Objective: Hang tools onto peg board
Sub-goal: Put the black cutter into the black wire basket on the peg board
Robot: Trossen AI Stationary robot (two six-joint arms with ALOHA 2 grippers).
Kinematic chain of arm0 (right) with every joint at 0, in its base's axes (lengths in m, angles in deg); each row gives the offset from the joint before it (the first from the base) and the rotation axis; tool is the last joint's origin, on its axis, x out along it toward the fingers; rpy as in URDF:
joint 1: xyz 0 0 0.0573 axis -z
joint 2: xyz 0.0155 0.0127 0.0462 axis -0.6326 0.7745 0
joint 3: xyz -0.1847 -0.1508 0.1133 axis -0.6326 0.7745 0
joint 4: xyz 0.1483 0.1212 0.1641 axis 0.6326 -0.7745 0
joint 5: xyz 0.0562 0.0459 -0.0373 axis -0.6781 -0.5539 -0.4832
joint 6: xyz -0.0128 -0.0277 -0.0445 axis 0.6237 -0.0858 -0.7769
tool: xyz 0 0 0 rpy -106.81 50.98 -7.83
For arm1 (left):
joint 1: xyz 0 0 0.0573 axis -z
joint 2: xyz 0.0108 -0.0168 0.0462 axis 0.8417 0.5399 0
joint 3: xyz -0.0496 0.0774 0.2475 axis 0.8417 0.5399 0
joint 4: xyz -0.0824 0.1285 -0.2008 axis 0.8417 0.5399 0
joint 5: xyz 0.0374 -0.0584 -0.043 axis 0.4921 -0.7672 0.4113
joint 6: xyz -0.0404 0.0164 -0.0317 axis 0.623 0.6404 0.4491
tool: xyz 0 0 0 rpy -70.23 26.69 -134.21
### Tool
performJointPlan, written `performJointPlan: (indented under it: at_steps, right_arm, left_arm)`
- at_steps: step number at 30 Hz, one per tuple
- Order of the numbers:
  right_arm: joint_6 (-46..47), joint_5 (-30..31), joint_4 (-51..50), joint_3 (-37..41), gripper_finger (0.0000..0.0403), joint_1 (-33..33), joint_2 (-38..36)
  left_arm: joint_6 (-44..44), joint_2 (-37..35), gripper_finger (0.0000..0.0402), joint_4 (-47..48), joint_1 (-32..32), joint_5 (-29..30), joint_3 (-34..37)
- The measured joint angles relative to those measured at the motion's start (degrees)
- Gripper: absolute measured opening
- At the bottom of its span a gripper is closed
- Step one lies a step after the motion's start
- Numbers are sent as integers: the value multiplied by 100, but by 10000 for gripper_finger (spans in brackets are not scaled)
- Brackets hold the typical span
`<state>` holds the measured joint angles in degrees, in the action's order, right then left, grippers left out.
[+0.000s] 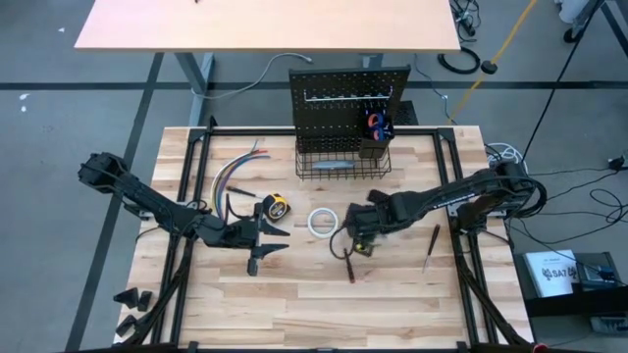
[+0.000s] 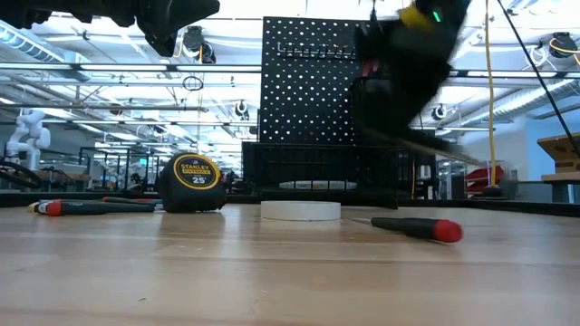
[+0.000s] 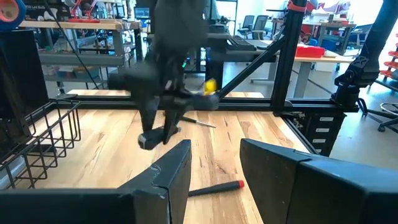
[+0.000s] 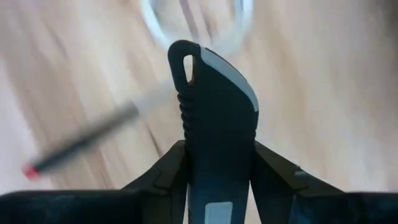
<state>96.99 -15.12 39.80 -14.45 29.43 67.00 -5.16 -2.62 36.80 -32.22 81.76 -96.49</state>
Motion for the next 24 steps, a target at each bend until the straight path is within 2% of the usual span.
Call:
performJointPlan:
  at_steps: [5, 11, 15, 20, 24]
  right_arm:
    - [-1248, 1215, 1603, -531, 125, -229, -8]
    - [-3590, 2449, 3803, -560, 125, -184, 13]
    - [-5071, 2970, 4679, -587, 125, 9, 123]
    - [-5591, 3055, 4559, -1058, 125, 445, 594]
    - [-6016, 3974, 4487, -1577, 125, 715, 1219]
  left_arm:
    - [8, 0, 143, -9, 0, 0, 0]
    - [13, 0, 143, -10, 0, 0, 0]
    - [-30, 0, 143, -9, 0, 0, 0]
    - [-139, -2, 143, -3, 0, 1, 0]
    - [-140, -2, 143, -15, 0, 0, -2]
